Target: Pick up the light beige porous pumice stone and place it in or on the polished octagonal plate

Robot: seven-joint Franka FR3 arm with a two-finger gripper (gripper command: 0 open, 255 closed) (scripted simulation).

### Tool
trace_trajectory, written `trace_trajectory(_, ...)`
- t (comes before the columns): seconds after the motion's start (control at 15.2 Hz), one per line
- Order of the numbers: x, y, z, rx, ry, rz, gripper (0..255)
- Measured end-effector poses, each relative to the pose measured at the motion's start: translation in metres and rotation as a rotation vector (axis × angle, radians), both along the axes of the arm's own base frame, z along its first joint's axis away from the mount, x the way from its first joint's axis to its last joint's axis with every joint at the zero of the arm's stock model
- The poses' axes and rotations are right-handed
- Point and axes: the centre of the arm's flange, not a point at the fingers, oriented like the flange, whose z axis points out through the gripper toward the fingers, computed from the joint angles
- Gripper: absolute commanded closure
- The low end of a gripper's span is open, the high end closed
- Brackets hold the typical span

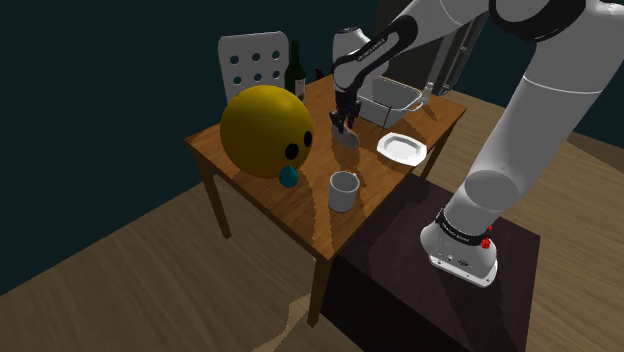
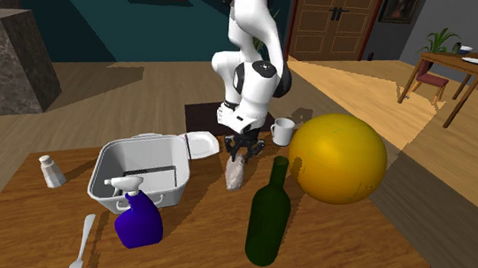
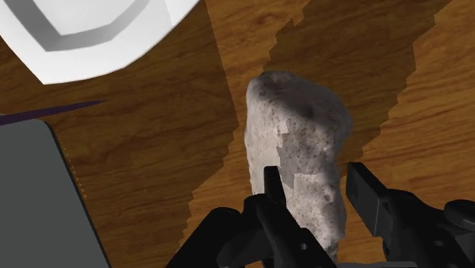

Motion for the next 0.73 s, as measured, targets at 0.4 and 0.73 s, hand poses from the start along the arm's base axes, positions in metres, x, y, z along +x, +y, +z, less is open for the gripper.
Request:
trace_trajectory(0.4,0.0,0.0,0.031,0.0,0.001,0.0,255)
trace_trajectory(0.73,0.0,0.001,0.057,0.0,0.001,0.0,255)
